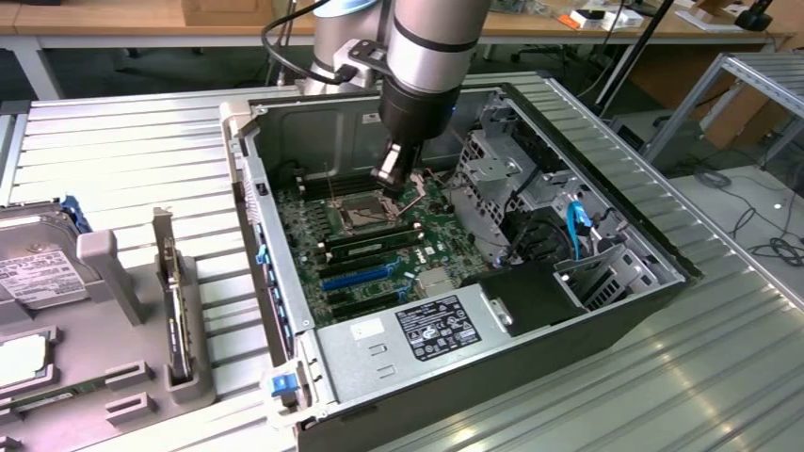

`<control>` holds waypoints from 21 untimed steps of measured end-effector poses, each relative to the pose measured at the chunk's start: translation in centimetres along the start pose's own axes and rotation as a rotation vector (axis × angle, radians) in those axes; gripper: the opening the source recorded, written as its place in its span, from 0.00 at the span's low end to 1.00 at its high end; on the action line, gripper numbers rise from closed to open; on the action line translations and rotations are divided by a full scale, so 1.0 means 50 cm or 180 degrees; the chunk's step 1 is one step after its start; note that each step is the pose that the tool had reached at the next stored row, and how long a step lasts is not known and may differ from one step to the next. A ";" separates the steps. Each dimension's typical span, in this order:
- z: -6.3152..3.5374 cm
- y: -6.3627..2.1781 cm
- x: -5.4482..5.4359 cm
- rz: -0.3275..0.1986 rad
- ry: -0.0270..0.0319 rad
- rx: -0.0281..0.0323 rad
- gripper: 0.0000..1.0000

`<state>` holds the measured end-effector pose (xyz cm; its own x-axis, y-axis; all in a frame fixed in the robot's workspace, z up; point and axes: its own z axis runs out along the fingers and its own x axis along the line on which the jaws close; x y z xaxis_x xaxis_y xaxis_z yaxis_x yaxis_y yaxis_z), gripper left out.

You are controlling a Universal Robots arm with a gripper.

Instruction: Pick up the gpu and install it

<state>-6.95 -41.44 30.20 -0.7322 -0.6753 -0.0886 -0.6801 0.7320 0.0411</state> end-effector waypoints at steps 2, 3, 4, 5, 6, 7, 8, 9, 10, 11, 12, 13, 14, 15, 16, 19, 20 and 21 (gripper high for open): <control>0.000 0.000 0.000 0.0151 -0.0005 0.0013 0.11; 0.000 0.000 0.000 0.0239 -0.0006 0.0020 0.11; 0.000 0.000 0.000 0.0322 -0.0007 0.0026 0.11; -0.001 0.000 0.000 0.0426 -0.0008 0.0033 0.11; -0.001 0.000 0.000 0.0496 -0.0009 0.0038 0.11; -0.001 0.000 0.000 0.0554 -0.0009 0.0041 0.11; -0.001 0.000 0.000 0.0612 -0.0008 0.0044 0.11; -0.002 0.000 0.000 0.0736 -0.0008 0.0051 0.11; -0.002 0.000 0.000 0.0803 -0.0007 0.0054 0.11; -0.002 0.000 0.000 0.0872 -0.0003 0.0055 0.11; -0.002 0.000 0.000 0.0947 0.0006 0.0054 0.11; -0.002 0.000 0.000 0.0998 0.0012 0.0054 0.11; -0.002 0.000 0.000 0.1044 0.0024 0.0057 0.11; -0.002 0.000 0.000 0.1081 0.0054 0.0068 0.11; -0.002 0.000 0.000 0.1110 0.0082 0.0086 0.11; -0.002 0.000 0.000 0.1224 0.0117 0.0119 0.11; -0.002 0.000 0.000 0.1253 0.0120 0.0125 0.11; -0.002 0.000 0.000 0.1345 0.0127 0.0141 0.11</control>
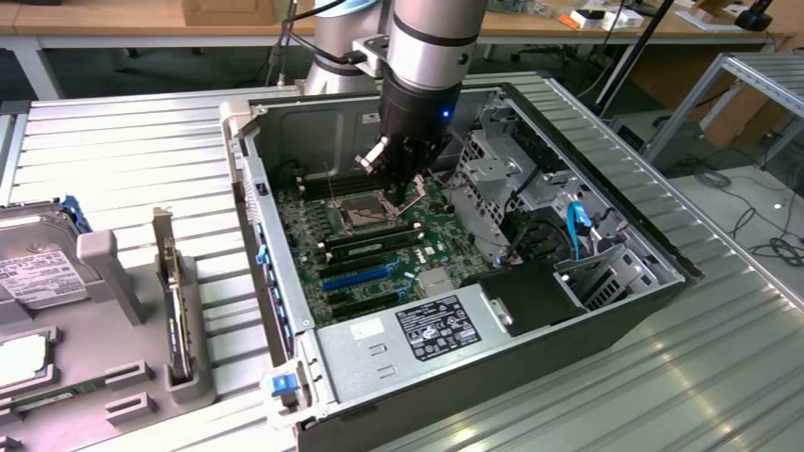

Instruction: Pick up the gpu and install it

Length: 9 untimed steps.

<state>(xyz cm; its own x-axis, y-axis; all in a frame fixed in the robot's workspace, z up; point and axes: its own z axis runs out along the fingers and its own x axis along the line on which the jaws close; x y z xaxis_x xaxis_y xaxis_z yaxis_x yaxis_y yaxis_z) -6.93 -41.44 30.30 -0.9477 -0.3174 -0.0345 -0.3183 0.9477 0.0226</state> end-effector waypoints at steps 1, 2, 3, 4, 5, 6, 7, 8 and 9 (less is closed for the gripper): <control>0.000 0.000 0.000 0.0052 0.0003 0.0006 0.11; 0.000 0.000 0.000 0.0085 0.0004 0.0009 0.11; 0.000 0.000 0.000 0.0117 0.0005 0.0011 0.11; 0.000 0.000 0.000 0.0150 0.0006 0.0013 0.11; 0.000 0.000 0.000 0.0190 0.0007 0.0016 0.11; 0.000 0.000 0.000 0.0261 0.0010 0.0019 0.11; 0.000 0.000 0.000 0.0308 0.0011 0.0021 0.11; 0.000 0.000 0.000 0.0345 0.0012 0.0022 0.11; 0.000 0.000 0.000 0.0389 0.0012 0.0023 0.11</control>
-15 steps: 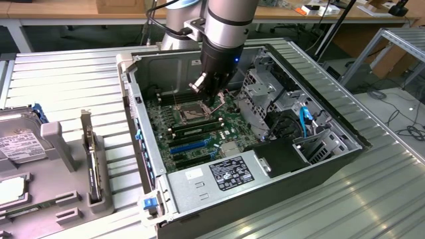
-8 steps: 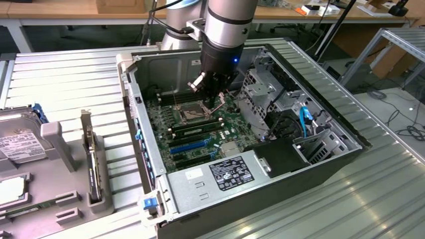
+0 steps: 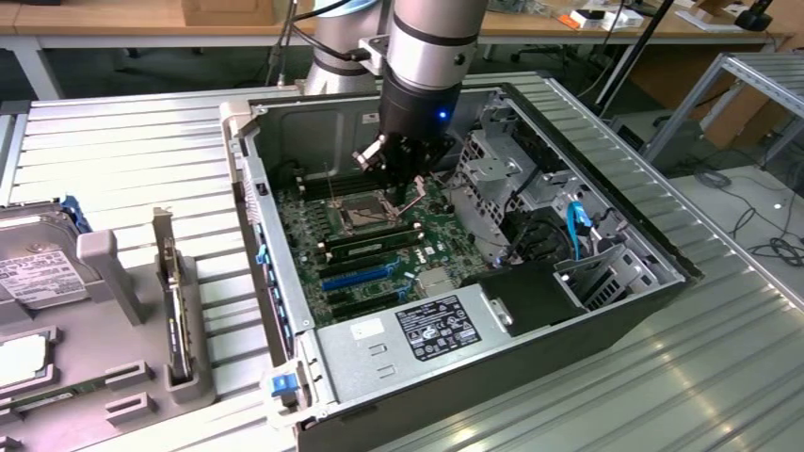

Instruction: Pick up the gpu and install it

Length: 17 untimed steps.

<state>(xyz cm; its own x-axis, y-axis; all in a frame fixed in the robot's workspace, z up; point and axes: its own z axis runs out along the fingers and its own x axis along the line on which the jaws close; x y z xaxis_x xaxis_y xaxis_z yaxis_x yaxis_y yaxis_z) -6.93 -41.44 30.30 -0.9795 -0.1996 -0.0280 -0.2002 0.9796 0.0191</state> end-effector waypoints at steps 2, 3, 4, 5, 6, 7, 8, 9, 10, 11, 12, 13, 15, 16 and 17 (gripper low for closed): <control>0.000 0.000 0.000 0.0112 0.0000 0.0003 0.11; 0.000 0.000 0.000 0.0184 0.0000 0.0005 0.11; 0.000 0.000 0.000 0.0249 0.0000 0.0006 0.11; 0.000 0.000 0.000 0.0319 0.0000 0.0008 0.11; 0.000 0.000 0.000 0.0382 0.0000 0.0009 0.11; 0.000 0.000 0.000 0.0443 0.0001 0.0011 0.11; 0.000 0.000 0.000 0.0508 0.0003 0.0012 0.11; 0.000 0.000 0.000 0.0578 0.0006 0.0013 0.11; 0.000 0.000 0.000 0.0635 0.0010 0.0014 0.11; 0.000 0.000 0.000 0.0696 0.0013 0.0015 0.11; 0.000 0.000 0.000 0.0708 0.0016 0.0017 0.11; 0.000 0.000 0.000 0.0705 0.0016 0.0018 0.11; 0.000 0.000 0.000 0.0691 0.0018 0.0020 0.11; 0.000 0.000 0.000 0.0691 0.0018 0.0019 0.11; 0.000 0.000 0.000 0.0691 0.0018 0.0019 0.11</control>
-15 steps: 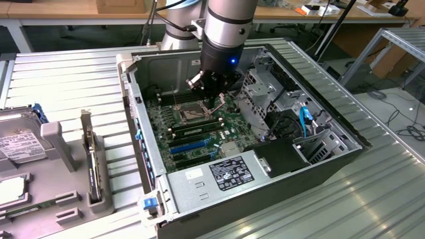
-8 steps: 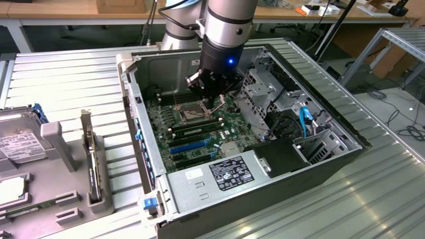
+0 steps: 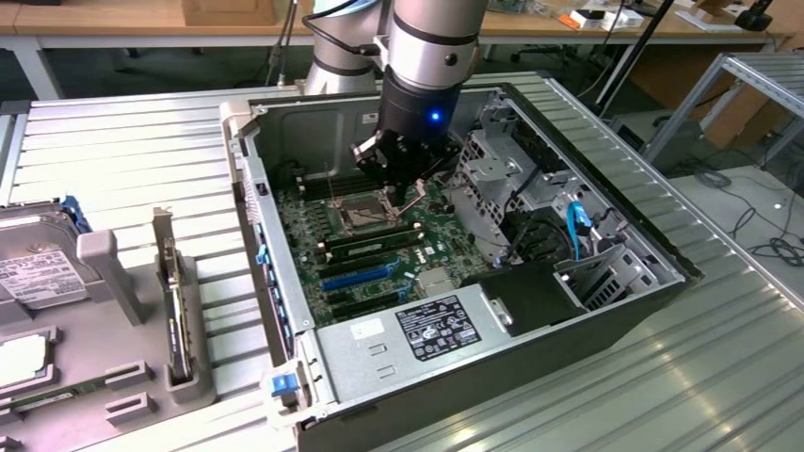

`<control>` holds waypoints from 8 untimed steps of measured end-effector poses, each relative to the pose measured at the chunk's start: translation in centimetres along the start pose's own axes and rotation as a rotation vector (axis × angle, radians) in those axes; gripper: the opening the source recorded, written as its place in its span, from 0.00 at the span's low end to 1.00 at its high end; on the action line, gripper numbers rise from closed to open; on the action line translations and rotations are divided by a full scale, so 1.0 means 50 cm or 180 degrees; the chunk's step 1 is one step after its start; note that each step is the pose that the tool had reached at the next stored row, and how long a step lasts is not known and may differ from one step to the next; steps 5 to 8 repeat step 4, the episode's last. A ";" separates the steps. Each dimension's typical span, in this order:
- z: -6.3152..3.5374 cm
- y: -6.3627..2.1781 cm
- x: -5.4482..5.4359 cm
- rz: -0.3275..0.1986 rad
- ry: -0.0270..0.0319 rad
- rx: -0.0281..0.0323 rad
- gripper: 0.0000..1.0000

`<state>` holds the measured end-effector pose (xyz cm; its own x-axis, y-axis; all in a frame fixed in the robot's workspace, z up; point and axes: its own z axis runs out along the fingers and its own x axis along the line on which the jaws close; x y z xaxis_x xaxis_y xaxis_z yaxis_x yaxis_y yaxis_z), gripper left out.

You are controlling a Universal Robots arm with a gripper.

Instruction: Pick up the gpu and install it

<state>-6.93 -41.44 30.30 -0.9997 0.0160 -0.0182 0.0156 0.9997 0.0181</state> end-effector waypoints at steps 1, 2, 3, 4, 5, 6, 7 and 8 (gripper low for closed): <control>0.000 0.000 0.000 0.0000 0.0000 0.0000 0.11; 0.000 0.000 0.000 0.0000 0.0000 0.0000 0.11; 0.000 0.000 0.000 0.0000 0.0000 0.0000 0.11; 0.000 0.000 0.000 0.0000 0.0000 0.0000 0.11; 0.000 0.000 0.000 0.0000 0.0000 0.0000 0.11; 0.000 0.000 0.000 0.0000 0.0000 0.0000 0.11; 0.000 0.000 0.000 0.0000 0.0000 0.0000 0.11; 0.000 0.000 0.000 0.0000 0.0000 0.0000 0.11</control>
